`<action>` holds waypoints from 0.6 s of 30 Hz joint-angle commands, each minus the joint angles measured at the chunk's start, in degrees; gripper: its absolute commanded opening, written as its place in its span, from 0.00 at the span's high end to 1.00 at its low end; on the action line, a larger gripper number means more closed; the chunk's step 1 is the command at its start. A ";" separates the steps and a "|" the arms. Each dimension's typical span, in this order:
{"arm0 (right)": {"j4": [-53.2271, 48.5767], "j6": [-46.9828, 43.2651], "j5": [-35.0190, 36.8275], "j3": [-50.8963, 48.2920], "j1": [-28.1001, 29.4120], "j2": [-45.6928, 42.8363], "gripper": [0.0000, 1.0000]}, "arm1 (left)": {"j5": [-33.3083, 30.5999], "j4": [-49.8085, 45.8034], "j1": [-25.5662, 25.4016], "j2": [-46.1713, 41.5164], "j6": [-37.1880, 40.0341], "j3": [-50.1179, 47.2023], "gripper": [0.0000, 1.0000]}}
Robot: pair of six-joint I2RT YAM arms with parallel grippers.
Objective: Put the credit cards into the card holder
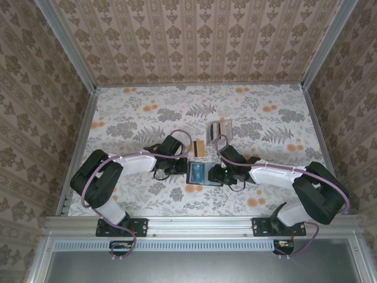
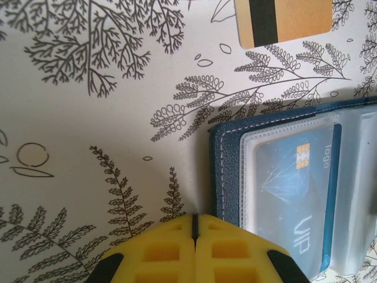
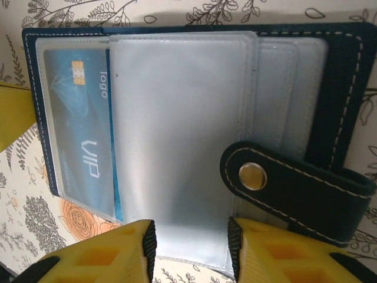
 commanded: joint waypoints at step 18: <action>8.05 1.89 -4.39 4.70 1.24 6.25 0.78 | 2.34 -2.16 -1.91 2.49 -0.84 -1.22 1.00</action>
